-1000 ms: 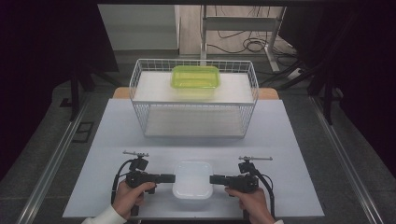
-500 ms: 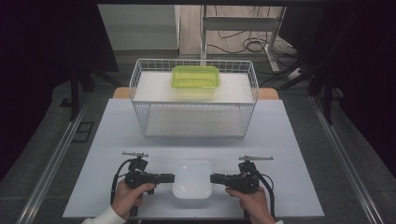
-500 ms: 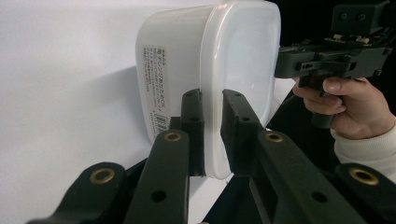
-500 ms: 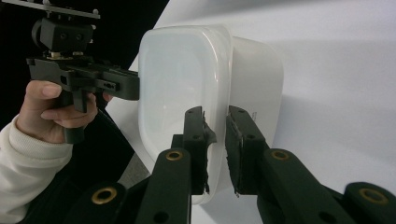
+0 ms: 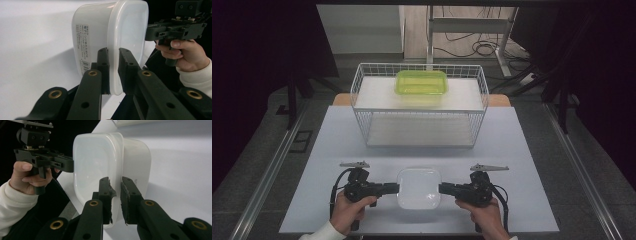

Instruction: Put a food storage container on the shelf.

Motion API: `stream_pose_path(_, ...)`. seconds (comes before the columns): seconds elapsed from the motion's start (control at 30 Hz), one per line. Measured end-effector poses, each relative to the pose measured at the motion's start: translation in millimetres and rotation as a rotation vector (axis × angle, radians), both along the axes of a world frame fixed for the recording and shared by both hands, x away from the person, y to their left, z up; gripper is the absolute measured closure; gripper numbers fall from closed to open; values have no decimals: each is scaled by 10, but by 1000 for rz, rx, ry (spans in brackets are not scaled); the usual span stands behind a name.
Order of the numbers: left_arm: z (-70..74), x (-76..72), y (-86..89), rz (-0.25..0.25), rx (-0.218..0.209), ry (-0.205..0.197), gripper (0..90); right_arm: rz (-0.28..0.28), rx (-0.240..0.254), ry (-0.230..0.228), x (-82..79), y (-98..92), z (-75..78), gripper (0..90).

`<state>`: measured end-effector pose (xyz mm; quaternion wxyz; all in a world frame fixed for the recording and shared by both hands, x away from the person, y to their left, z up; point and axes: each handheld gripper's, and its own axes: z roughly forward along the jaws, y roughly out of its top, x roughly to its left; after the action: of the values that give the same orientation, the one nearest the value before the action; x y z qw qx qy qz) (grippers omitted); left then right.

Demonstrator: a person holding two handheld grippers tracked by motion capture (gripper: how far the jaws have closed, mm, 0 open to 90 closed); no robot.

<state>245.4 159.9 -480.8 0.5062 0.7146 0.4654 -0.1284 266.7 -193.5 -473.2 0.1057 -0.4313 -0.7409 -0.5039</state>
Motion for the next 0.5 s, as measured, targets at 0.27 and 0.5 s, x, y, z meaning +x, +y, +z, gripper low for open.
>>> stream_pose_path(0.27, 75, -10, -6, -9, 6, -46, 807, 11, -20, -84, -21, 1, 108, 786)
stream_pose_path(0.5, 151, -4, -10, -18, 12, -89, 807, 14, -32, -138, -36, 2, 191, 785)
